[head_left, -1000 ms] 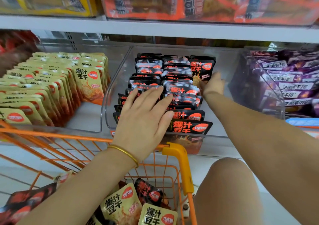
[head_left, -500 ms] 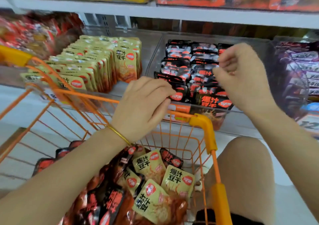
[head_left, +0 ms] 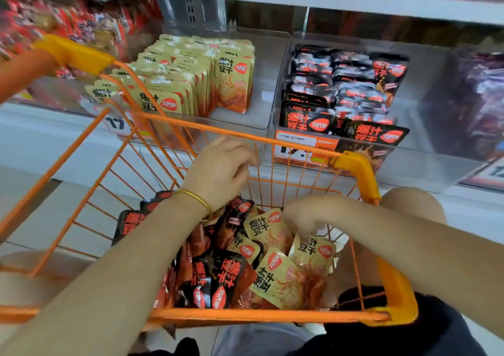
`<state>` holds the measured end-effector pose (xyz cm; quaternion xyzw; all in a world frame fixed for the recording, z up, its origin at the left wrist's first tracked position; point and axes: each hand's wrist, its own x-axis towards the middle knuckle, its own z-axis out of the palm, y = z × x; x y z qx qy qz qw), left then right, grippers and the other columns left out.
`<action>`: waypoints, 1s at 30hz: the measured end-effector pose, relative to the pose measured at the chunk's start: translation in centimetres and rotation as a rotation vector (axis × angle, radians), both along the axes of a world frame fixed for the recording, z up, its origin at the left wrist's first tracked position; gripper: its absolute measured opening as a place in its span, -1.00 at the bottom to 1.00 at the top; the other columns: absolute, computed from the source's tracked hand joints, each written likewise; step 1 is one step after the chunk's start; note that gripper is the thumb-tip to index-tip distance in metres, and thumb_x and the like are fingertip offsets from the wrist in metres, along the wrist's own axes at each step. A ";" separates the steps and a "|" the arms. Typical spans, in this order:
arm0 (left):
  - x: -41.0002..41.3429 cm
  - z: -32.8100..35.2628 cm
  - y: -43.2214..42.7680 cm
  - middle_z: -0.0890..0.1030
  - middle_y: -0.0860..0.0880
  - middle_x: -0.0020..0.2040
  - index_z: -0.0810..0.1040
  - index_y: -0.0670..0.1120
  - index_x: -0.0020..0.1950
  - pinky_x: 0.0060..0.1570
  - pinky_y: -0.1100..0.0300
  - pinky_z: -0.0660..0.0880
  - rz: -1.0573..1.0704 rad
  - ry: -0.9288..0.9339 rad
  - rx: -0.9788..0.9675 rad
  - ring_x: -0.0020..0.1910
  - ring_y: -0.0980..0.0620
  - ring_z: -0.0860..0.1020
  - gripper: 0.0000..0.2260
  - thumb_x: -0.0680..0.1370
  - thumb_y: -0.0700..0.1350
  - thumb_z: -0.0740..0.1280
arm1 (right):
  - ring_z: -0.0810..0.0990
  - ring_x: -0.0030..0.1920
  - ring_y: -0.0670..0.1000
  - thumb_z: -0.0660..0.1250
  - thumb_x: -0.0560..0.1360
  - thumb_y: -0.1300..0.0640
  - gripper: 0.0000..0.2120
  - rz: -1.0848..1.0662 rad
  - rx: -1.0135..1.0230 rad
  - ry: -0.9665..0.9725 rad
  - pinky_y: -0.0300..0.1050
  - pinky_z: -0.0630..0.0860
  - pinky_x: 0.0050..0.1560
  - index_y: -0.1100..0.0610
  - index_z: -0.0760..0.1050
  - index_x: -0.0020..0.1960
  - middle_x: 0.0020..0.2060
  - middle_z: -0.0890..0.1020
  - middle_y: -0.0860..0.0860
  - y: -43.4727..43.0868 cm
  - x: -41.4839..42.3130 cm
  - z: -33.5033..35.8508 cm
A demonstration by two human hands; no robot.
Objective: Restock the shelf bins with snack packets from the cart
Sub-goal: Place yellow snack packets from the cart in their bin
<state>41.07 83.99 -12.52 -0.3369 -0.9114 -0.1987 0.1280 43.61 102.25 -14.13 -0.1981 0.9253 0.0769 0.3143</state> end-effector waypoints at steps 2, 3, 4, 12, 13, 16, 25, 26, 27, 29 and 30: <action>0.0 0.0 0.3 0.60 -0.06 -0.09 0.63 -0.14 -0.11 0.01 0.17 0.34 -0.002 -0.024 0.036 -0.03 -0.13 0.49 -0.75 0.45 -0.19 0.14 | 0.36 -0.38 -0.07 0.27 0.56 0.11 -0.78 0.032 0.064 -0.047 -0.18 0.40 -0.22 0.23 0.51 0.11 -0.15 0.49 0.04 -0.4 -0.4 -0.9; 0.0 -0.1 0.5 0.60 -0.06 -0.08 0.63 -0.14 -0.09 0.02 0.16 0.35 0.000 -0.040 0.044 -0.02 -0.13 0.49 -0.78 0.46 -0.22 0.18 | 0.39 -0.36 -0.04 0.27 0.56 0.10 -0.78 0.050 0.092 -0.097 -0.14 0.40 -0.21 0.25 0.53 0.08 -0.15 0.52 0.06 -0.4 -0.7 -1.3; 0.0 -0.2 0.7 0.60 -0.05 -0.08 0.63 -0.13 -0.07 0.01 0.15 0.35 0.007 -0.066 0.050 -0.01 -0.11 0.48 -0.81 0.47 -0.25 0.22 | 0.42 -0.34 -0.01 0.27 0.56 0.11 -0.81 0.067 0.113 -0.146 -0.13 0.39 -0.23 0.24 0.55 0.01 -0.17 0.54 0.08 -0.6 -0.7 -1.4; 0.7 0.6 1.5 0.52 0.06 -0.25 0.60 -0.05 -0.02 -0.26 0.30 0.36 0.024 -0.713 0.136 -0.29 0.14 0.48 -0.84 0.54 -0.01 0.29 | 0.45 -0.11 0.01 0.25 0.57 0.13 -0.92 -0.081 -0.429 0.042 -0.14 0.38 -0.18 0.14 0.41 -0.05 -0.16 0.47 0.01 0.6 -0.9 5.9; 0.7 1.0 1.4 0.50 0.06 -0.30 0.59 -0.05 -0.06 -0.28 0.32 0.35 0.017 -0.782 0.171 -0.34 0.18 0.45 -0.83 0.53 0.03 0.30 | 0.49 -0.12 -0.08 0.26 0.57 0.13 -0.93 -0.115 -0.515 0.102 -0.21 0.40 -0.19 0.11 0.41 -0.06 -0.19 0.48 -0.04 0.5 -0.8 7.0; 0.5 2.3 0.6 0.43 0.07 -0.38 0.56 -0.16 -0.18 -0.35 0.37 0.30 0.033 -0.852 0.341 -0.43 0.23 0.38 -0.81 0.50 -0.03 0.35 | 0.46 -0.40 -0.35 0.32 0.53 0.17 -0.93 -0.237 -0.792 0.248 -0.43 0.34 -0.40 0.13 0.47 -0.12 -0.34 0.43 -0.14 -0.1 -1.4 9.6; -4.3 7.2 -3.4 0.43 0.03 -0.42 0.49 -0.06 -0.31 -0.38 0.28 0.34 0.300 -0.486 0.947 -0.43 0.14 0.41 -0.80 0.48 -0.06 0.40 | 0.63 -0.17 -0.04 0.44 0.44 0.16 -0.79 -0.577 -1.345 -0.021 -0.24 0.58 -0.26 0.15 0.57 0.06 -0.10 0.67 0.00 -4.8 -6.6 10.6; -4.7 7.2 -3.3 0.46 0.06 -0.37 0.52 -0.10 -0.20 -0.39 0.35 0.36 0.340 -0.386 0.924 -0.42 0.23 0.43 -0.88 0.52 -0.12 0.36 | 0.59 -0.26 -0.10 0.43 0.44 0.19 -0.86 -0.590 -1.341 0.060 -0.31 0.49 -0.40 0.12 0.58 -0.01 -0.16 0.66 -0.01 -5.7 -7.6 10.4; -5.0 6.8 -3.4 0.51 0.06 -0.25 0.54 -0.14 -0.05 -0.31 0.41 0.40 0.398 -0.288 0.870 -0.32 0.26 0.47 -0.94 0.53 -0.16 0.33 | 0.56 -0.36 -0.16 0.42 0.44 0.23 -0.90 -0.629 -1.374 0.142 -0.34 0.41 -0.48 0.11 0.57 -0.06 -0.21 0.64 -0.01 -6.7 -8.7 10.3; -5.2 5.1 -4.0 0.51 -0.02 0.02 0.48 -0.17 0.19 0.01 0.31 0.42 0.493 -0.084 0.703 0.02 0.10 0.50 -0.76 0.53 -0.19 0.31 | 0.56 -0.40 -0.16 0.39 0.45 0.30 -0.89 -0.753 -1.452 0.316 -0.27 0.43 -0.46 0.14 0.55 -0.07 -0.21 0.63 0.06 -8.0 -12.1 9.6; -5.2 4.0 -4.2 0.51 -0.07 0.11 0.46 -0.18 0.24 0.13 0.20 0.37 0.495 -0.015 0.575 0.12 -0.02 0.47 -0.71 0.53 -0.20 0.31 | 0.62 -0.28 -0.06 0.38 0.46 0.30 -0.89 -0.820 -1.429 0.420 -0.15 0.52 -0.34 0.17 0.56 -0.03 -0.14 0.64 0.11 -8.5 -13.7 9.2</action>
